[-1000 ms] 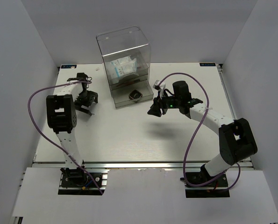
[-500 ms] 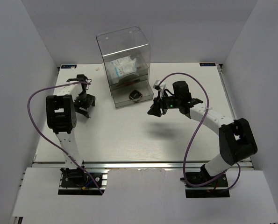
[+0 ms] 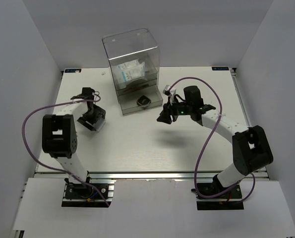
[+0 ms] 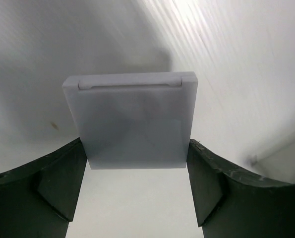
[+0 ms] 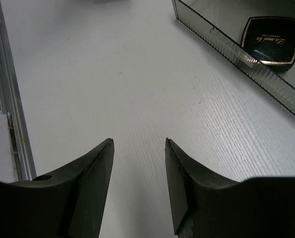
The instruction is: Organize the makeup
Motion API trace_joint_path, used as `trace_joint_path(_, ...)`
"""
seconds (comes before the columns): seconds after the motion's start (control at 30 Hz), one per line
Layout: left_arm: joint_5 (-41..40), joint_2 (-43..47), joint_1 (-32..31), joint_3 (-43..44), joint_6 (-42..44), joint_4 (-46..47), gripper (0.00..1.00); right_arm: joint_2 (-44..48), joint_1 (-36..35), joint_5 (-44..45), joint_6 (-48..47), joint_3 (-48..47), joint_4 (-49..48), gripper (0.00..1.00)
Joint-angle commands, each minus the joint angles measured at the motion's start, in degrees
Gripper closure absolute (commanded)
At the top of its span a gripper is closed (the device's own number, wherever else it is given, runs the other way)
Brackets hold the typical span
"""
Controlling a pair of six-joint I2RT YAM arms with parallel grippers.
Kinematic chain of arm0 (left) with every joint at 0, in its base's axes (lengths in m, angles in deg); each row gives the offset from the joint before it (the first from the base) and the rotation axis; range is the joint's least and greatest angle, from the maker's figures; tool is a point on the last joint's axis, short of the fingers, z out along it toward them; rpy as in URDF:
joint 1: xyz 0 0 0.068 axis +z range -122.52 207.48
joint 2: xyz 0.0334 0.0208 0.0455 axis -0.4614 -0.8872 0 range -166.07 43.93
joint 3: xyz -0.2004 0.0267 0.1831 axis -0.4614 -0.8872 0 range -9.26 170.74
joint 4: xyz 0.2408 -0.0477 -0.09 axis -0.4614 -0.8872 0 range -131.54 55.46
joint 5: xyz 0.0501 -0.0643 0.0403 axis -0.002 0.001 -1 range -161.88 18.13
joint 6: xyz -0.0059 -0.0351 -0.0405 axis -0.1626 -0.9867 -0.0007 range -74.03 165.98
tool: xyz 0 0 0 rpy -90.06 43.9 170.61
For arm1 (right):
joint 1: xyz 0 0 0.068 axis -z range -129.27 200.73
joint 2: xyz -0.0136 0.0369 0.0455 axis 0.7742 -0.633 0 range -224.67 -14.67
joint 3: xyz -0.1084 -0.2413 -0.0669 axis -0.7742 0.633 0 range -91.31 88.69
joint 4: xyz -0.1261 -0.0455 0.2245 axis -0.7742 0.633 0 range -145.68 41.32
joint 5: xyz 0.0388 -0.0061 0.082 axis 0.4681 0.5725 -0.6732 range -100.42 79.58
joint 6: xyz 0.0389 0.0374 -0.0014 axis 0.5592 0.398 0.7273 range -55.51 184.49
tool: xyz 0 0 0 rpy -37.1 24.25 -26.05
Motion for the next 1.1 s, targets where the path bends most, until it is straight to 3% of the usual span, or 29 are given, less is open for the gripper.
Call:
trace_joint_path(0.0,4.2,10.1,-8.6,-3.3,3.9,8.2,0.90,2.1,0.6,-1.3,-1.6,-1.8,0.6,0.48)
trace_joint_path(0.2,3.8,16.8,-20.4,-7.9,1.0,16.4,0.90,2.8,2.1,-1.1,-2.0,-2.4,2.5,0.48)
trace_joint_path(0.43,-1.3,14.2,-24.3,-4.1,0.2,23.5,0.89,4.2,4.5,-1.1,-2.6,-1.2,3.2,0.48)
trace_joint_path(0.7,-6.6,8.0,-28.1,0.5,9.4,37.7,0.80,5.3,5.4,-1.2,-2.8,-0.5,2.9,0.48)
trace_joint_path(1.07,-18.3,0.7,-31.7,4.7,24.5,47.7,0.73,5.8,6.1,-1.4,-2.8,0.9,2.1,0.47)
